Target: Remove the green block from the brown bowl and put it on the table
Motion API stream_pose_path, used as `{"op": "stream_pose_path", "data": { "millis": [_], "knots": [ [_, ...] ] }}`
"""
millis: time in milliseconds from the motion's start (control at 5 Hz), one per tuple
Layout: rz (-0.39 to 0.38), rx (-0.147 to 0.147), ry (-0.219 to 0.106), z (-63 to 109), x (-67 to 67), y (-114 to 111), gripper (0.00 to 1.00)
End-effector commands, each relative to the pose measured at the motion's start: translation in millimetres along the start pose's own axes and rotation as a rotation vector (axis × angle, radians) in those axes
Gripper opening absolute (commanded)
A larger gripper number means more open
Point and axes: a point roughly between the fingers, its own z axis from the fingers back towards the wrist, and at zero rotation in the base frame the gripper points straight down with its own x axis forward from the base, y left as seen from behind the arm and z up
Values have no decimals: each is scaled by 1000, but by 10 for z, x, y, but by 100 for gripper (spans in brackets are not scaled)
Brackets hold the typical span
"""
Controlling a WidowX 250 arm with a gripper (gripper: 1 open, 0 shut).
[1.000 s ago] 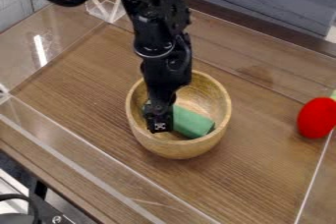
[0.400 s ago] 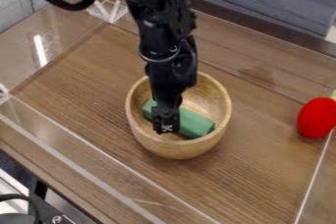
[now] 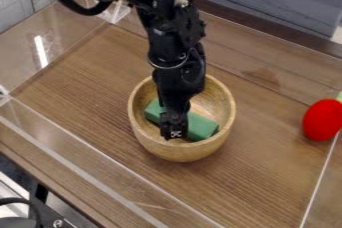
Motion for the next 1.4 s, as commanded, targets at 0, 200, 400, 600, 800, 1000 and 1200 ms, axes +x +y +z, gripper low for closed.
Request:
{"op": "stream_pose_path", "data": {
  "millis": [0,200,400,600,800,1000,1200],
  "knots": [
    [-7,37,-17,232,113,-8,0],
    [3,56,-4,468,212,-78,0],
    [4,87,4,714,432,-238,0],
    [-20,91,-38,672,721,-524,0],
    [-76,65,-74,584,933,-791,0],
    [-145,52,-82,563,860,-723,0],
    [-164,42,-78,654,796,-679,0]
  ]
}}
